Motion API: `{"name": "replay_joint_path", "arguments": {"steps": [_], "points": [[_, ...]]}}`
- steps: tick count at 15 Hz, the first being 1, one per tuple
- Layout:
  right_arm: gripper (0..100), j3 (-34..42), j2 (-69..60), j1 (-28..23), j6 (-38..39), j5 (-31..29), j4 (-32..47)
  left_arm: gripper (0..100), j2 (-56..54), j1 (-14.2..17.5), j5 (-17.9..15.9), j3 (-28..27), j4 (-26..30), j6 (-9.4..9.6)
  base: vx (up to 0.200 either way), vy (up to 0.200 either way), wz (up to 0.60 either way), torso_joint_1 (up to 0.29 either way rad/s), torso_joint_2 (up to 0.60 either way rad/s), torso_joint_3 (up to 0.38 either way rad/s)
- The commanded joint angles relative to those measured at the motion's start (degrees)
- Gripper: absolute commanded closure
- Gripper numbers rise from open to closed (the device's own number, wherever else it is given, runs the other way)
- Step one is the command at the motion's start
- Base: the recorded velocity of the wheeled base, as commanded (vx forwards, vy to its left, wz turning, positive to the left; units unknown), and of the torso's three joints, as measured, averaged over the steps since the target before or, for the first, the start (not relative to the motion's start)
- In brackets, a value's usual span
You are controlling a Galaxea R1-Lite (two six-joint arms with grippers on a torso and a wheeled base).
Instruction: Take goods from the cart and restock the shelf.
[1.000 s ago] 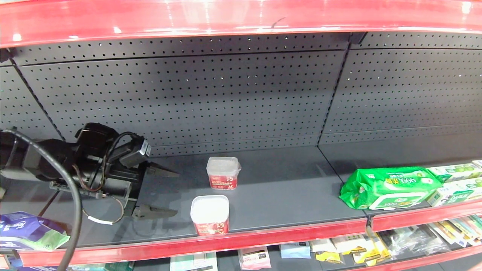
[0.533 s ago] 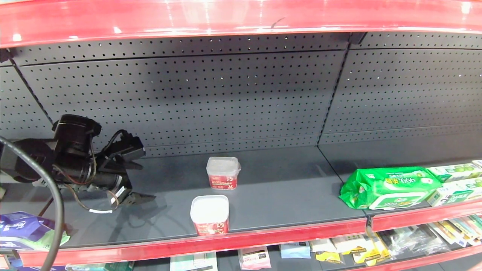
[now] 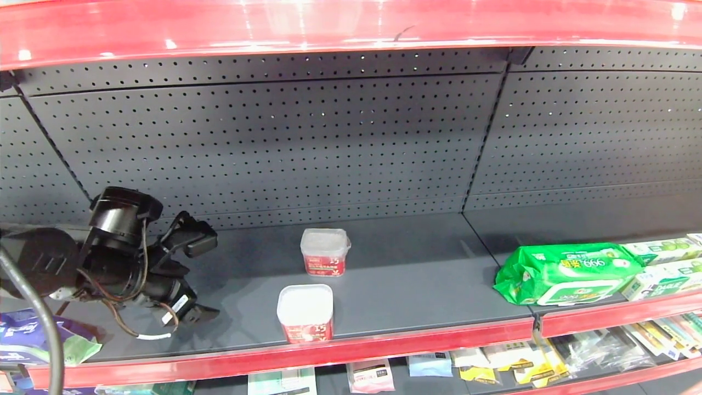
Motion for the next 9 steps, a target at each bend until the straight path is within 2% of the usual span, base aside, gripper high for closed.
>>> {"name": "replay_joint_path", "arguments": {"steps": [1, 2, 3, 6, 8, 9], "points": [[0, 0.0, 0.0, 0.0, 0.0, 0.0, 0.0, 0, -1.7, -5.4, 5.1, 0.9, 0.3, -6.34, 0.0, 0.0, 0.0, 0.0, 0.0, 0.0], [0, 0.0, 0.1, 0.0, 0.0, 0.0, 0.0, 0, -2.4, -8.3, 7.5, 2.0, 0.8, -11.88, 0.0, 0.0, 0.0, 0.0, 0.0, 0.0], [0, 0.0, 0.0, 0.0, 0.0, 0.0, 0.0, 0, -3.3, -9.3, 7.7, 3.0, 0.9, -13.72, 0.0, 0.0, 0.0, 0.0, 0.0, 0.0], [0, 0.0, 0.0, 0.0, 0.0, 0.0, 0.0, 0, -4.6, -9.8, 7.9, 5.6, 0.9, -14.51, 0.0, 0.0, 0.0, 0.0, 0.0, 0.0], [0, 0.0, 0.0, 0.0, 0.0, 0.0, 0.0, 0, -3.7, -10.8, 7.9, 4.9, 0.6, -17.94, 0.0, 0.0, 0.0, 0.0, 0.0, 0.0], [0, 0.0, 0.1, 0.0, 0.0, 0.0, 0.0, 0, -3.5, -10.9, 7.8, 4.3, 0.6, -18.82, 0.0, 0.0, 0.0, 0.0, 0.0, 0.0]]}}
